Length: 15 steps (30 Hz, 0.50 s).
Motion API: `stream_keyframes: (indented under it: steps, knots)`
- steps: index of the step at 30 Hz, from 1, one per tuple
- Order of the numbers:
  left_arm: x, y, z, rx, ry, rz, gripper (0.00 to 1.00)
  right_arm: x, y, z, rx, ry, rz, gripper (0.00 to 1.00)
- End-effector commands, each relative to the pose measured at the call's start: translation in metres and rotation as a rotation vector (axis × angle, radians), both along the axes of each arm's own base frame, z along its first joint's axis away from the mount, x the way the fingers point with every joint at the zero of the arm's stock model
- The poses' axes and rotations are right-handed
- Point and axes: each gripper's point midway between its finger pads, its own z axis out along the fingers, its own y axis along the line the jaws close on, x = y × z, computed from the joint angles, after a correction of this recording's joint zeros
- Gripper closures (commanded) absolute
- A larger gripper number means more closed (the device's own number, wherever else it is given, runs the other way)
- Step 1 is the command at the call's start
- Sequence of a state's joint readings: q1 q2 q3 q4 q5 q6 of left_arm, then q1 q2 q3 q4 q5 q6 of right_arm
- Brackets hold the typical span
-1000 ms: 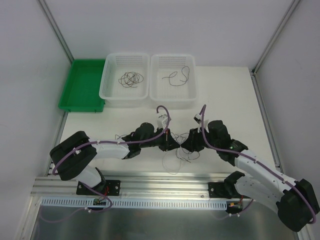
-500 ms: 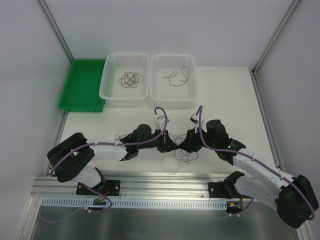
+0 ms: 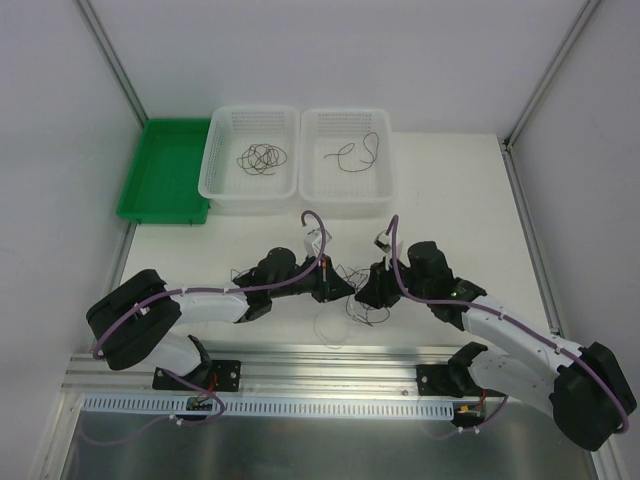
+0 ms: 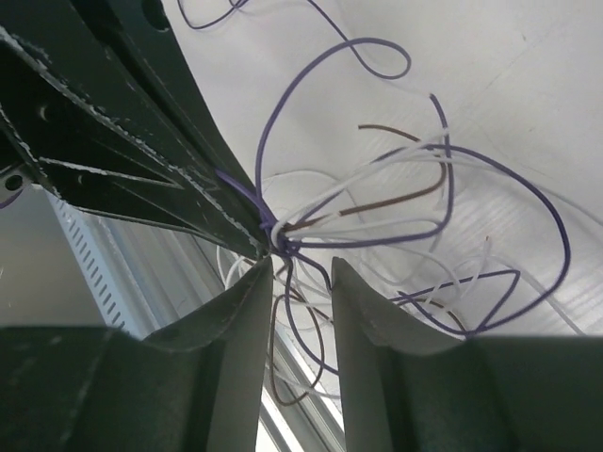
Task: Untangle the cables
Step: Untie the cable.
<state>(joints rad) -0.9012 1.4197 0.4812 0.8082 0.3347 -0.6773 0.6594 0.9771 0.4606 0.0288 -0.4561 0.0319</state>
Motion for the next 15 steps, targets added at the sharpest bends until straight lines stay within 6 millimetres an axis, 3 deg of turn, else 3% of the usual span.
stream_keyframes:
  steps: [1, 6, 9, 11, 13, 14, 15]
  knots:
    - [0.002, -0.006, 0.03, -0.104, -0.048, -0.019, 1.0, 0.0, 0.016, 0.016, 0.063, -0.063, 0.069, 0.65]
    - [0.001, -0.008, 0.032, -0.123, -0.038, -0.028, 1.0, 0.001, 0.026, 0.014, 0.058, -0.059, 0.079, 0.61]
    - [0.0, -0.007, 0.034, -0.127, -0.046, -0.026, 1.0, 0.007, 0.028, 0.009, 0.052, -0.055, 0.055, 0.65]
    - [0.001, -0.004, 0.036, -0.125, -0.063, -0.016, 1.0, 0.011, 0.025, 0.007, 0.035, -0.062, 0.024, 0.79]
    - [0.007, 0.006, 0.024, -0.074, -0.051, 0.029, 1.0, 0.018, 0.016, 0.006, -0.003, -0.089, -0.026, 0.99]
    - [0.011, 0.011, 0.027, -0.066, -0.064, 0.055, 1.0, 0.017, 0.008, 0.003, -0.042, -0.081, -0.046, 0.99]
    - [0.02, 0.025, 0.01, 0.008, -0.042, 0.118, 1.0, 0.019, 0.001, 0.01, -0.056, -0.107, -0.076, 0.99]
